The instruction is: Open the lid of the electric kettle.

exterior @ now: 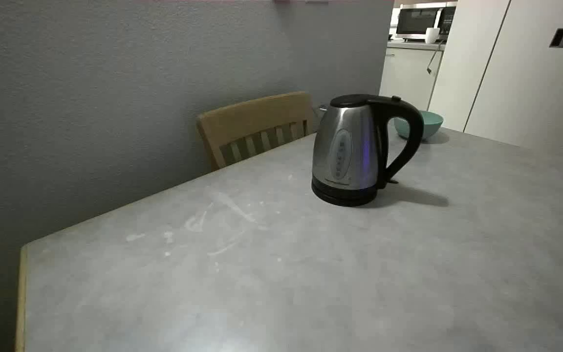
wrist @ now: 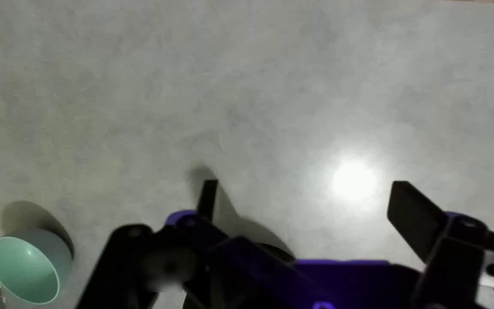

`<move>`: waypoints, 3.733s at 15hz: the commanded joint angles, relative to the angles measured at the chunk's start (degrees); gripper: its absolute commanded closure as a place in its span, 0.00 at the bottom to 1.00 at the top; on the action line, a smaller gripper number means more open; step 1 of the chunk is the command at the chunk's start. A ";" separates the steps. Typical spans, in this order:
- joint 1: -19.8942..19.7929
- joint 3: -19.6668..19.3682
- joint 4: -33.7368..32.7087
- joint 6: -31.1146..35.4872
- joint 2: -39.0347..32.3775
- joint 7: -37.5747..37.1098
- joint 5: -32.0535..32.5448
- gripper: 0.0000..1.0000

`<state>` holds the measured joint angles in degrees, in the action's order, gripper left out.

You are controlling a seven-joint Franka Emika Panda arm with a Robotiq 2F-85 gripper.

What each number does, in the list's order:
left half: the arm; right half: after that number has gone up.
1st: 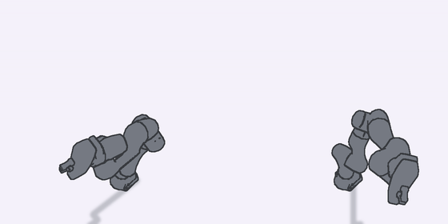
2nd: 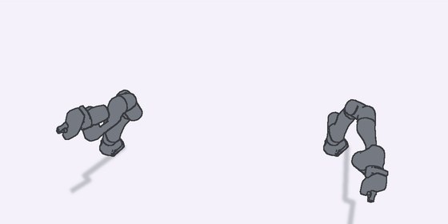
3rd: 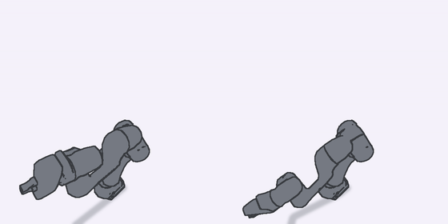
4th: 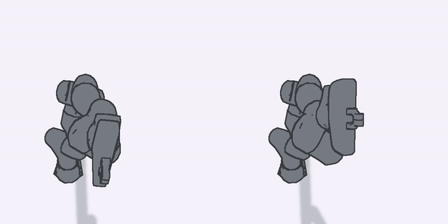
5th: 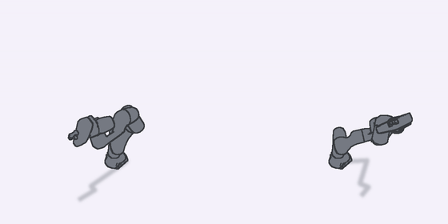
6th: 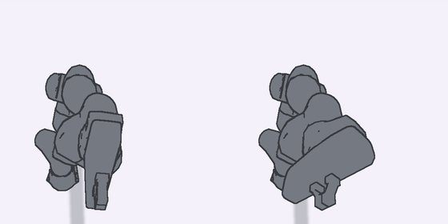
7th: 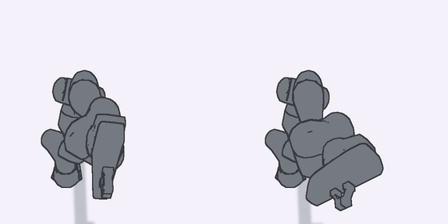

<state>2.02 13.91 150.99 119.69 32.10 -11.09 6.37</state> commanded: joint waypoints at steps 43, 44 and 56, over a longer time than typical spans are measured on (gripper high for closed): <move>-8.24 -4.80 -22.68 8.27 -17.04 -21.41 0.06 0.00; -8.14 -5.25 -18.29 12.87 -13.73 -22.87 0.38 0.00; -6.28 -8.58 -32.83 -0.83 -23.82 -19.19 -5.31 0.33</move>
<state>-5.52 7.53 123.97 121.06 13.62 -32.26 4.09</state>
